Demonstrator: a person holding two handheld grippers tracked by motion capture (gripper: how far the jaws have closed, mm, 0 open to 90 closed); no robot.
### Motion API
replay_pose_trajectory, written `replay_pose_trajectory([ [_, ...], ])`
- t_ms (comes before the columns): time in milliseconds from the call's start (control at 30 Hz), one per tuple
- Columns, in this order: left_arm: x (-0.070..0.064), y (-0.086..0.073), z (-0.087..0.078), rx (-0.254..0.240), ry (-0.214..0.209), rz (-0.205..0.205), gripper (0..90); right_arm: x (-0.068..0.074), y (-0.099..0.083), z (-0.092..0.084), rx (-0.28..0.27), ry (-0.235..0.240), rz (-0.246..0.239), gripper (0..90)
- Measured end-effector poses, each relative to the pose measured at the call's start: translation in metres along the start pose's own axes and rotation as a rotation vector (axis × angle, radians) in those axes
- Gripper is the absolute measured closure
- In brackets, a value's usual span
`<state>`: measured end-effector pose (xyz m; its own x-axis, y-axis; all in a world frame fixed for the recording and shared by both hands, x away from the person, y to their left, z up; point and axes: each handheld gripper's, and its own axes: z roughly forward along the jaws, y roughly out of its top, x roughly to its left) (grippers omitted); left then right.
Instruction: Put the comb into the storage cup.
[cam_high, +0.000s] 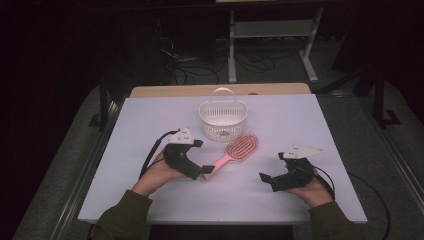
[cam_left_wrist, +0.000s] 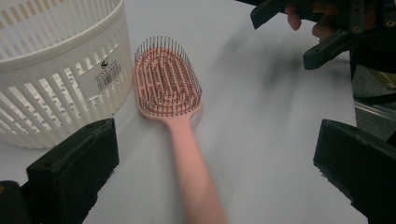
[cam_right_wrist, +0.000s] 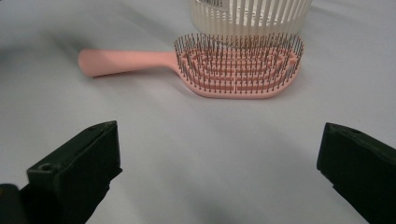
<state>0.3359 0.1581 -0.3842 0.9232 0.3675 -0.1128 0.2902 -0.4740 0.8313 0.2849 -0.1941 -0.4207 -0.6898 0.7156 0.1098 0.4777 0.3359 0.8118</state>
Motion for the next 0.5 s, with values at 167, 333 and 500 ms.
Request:
replay_pose_trajectory([
  [167,-0.001,0.003,0.004,0.002,-0.01,0.0,0.1,0.0,0.0,0.0,-0.001,-0.002,0.002,0.0],
  [333,-0.003,0.005,0.009,0.007,-0.021,0.001,0.3,0.0,0.0,0.0,0.004,0.0,0.0,0.0],
  [500,-0.004,0.005,0.015,0.007,-0.025,-0.004,4.9,0.0,0.0,0.0,0.004,0.001,-0.001,0.0],
])
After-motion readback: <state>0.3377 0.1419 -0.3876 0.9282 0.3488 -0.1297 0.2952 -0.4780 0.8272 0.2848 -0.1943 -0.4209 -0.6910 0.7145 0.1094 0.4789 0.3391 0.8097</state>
